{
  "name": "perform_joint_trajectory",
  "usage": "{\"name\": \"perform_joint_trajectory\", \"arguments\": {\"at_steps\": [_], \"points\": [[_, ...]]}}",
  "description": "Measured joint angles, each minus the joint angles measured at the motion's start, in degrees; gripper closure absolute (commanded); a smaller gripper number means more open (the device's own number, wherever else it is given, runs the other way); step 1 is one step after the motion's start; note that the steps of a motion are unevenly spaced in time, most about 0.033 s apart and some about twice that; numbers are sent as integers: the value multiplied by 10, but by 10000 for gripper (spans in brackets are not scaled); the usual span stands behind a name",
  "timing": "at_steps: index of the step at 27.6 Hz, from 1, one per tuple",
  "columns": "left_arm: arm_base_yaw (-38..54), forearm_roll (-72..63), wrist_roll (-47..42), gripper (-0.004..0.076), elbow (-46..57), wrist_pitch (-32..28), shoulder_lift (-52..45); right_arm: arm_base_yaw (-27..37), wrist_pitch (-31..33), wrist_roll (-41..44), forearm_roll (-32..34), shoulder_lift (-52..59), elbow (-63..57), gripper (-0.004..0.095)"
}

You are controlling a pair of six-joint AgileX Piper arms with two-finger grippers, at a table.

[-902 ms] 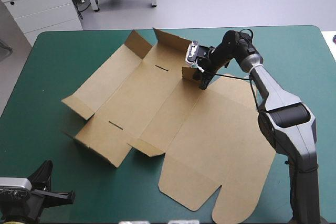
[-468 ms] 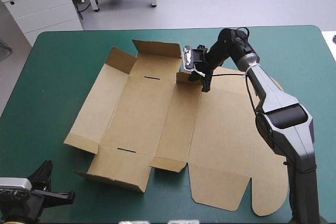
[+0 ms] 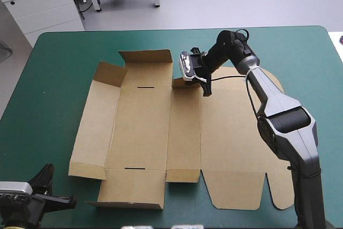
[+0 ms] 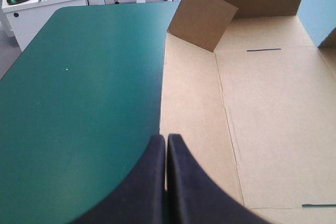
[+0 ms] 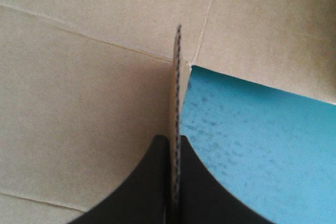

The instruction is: Fold the box

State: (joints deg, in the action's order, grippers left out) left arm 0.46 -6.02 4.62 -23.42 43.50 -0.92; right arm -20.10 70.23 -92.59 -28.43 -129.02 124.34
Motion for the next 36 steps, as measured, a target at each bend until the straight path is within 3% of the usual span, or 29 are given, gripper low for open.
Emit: {"name": "perform_joint_trajectory", "arguments": {"at_steps": [5, 8, 12, 14, 16, 20, 24, 26, 28, 29, 30, 31, 36], "points": [[0, 0, 0, 734, 0, 0, 0, 0, -4, -3, -10, 0, 0, 834], [0, 0, 0, 734, 0, 0, 0, 0, -6, -5, -17, 0, 0, 671], [0, 0, 0, 734, 0, 0, 0, 0, -6, 15, -24, 0, 0, 368], [0, 0, 0, 734, 0, 0, 0, 0, -6, 37, -24, 0, 1, 265], [0, 0, 0, 734, 0, 0, 0, 0, -6, 57, -24, 0, 3, 228], [0, 0, 0, 734, 0, 0, 0, 0, 1, 119, -24, 0, 30, 234], [0, 0, 0, 734, 0, 0, 0, 0, 6, 245, -11, 0, 90, 237], [0, 0, 0, 734, 0, 0, 0, 0, 8, 384, 27, 0, 137, 342], [0, 0, 0, 734, 0, 0, 0, 0, 8, 466, 64, 0, 163, 511], [0, 0, 0, 734, 0, 0, 0, 0, 9, 510, 87, 0, 172, 619], [0, 0, 0, 734, 0, 0, 0, 0, 10, 546, 106, 0, 177, 864], [0, 0, 0, 734, 0, 0, 0, 0, 11, 637, 156, 0, 183, 928], [0, 0, 0, 734, 0, 0, 0, 6, 11, 822, 231, 1, 183, 909]]}}
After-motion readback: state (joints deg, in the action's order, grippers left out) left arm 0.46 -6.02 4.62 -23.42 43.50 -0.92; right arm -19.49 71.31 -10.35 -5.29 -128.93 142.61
